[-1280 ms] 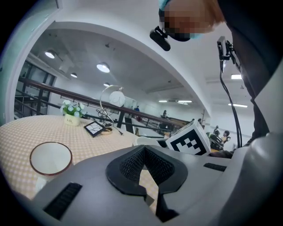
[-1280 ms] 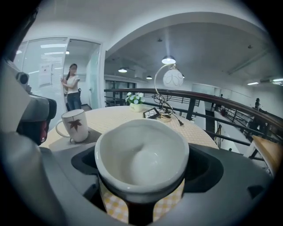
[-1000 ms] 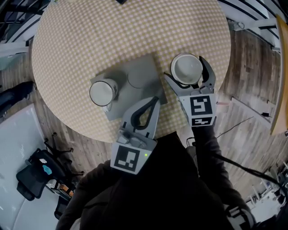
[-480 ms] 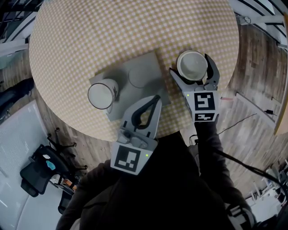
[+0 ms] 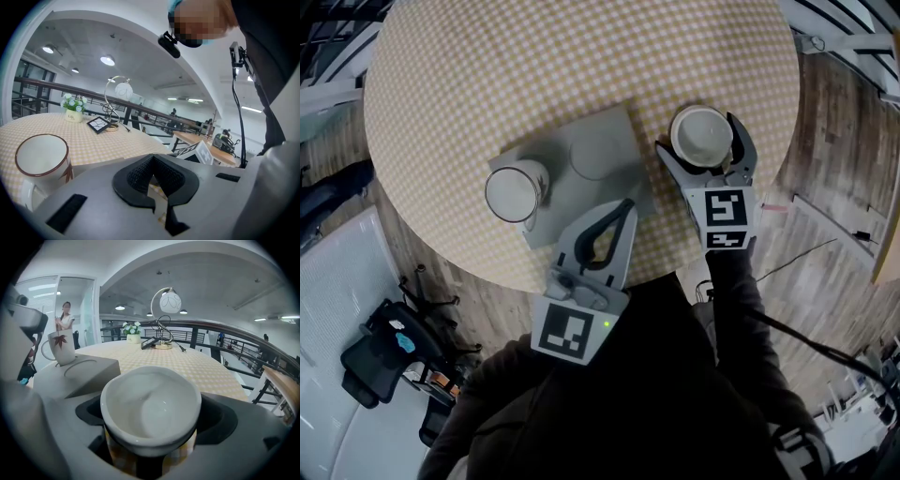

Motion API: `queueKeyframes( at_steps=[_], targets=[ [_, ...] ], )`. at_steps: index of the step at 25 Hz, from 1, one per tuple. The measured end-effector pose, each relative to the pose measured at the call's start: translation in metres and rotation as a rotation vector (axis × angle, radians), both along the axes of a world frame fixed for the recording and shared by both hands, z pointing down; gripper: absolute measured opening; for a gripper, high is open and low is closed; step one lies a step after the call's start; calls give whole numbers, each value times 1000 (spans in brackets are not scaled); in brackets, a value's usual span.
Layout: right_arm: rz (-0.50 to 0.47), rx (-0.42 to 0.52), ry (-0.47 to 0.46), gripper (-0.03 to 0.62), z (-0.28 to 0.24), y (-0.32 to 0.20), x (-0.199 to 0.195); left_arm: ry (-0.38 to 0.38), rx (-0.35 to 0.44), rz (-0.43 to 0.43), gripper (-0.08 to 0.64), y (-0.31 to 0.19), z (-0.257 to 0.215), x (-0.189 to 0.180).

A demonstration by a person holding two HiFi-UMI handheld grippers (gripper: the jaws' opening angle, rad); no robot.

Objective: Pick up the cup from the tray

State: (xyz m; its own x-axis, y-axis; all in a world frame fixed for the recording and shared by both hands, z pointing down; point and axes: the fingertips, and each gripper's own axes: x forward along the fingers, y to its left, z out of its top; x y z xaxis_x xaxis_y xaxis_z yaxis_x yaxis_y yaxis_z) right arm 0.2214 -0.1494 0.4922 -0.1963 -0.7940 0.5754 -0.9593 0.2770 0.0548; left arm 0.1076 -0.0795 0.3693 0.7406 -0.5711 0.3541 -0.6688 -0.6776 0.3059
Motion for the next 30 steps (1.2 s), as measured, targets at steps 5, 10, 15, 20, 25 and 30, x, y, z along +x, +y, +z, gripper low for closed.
queueKeyframes(
  at_steps=[5, 10, 15, 20, 25, 30],
  targets=[
    [-11, -27, 9, 485, 2, 3, 3, 1, 16, -15, 2, 4, -6, 0],
    [-32, -26, -20, 483, -2, 8, 1, -1, 58, -54, 3, 8, -15, -8],
    [-26, 36, -43, 483, -28, 12, 2, -1, 96, -102, 2, 15, -25, -18],
    [-15, 108, -61, 483, -68, 37, 3, 3, 155, -168, 2, 21, -42, -29],
    [-58, 230, -124, 482, -128, 60, -4, 12, 233, -268, 2, 28, -65, -46],
    [-229, 301, -231, 466, -175, 87, -52, 17, 274, -370, 2, 47, -86, -69]
  ],
)
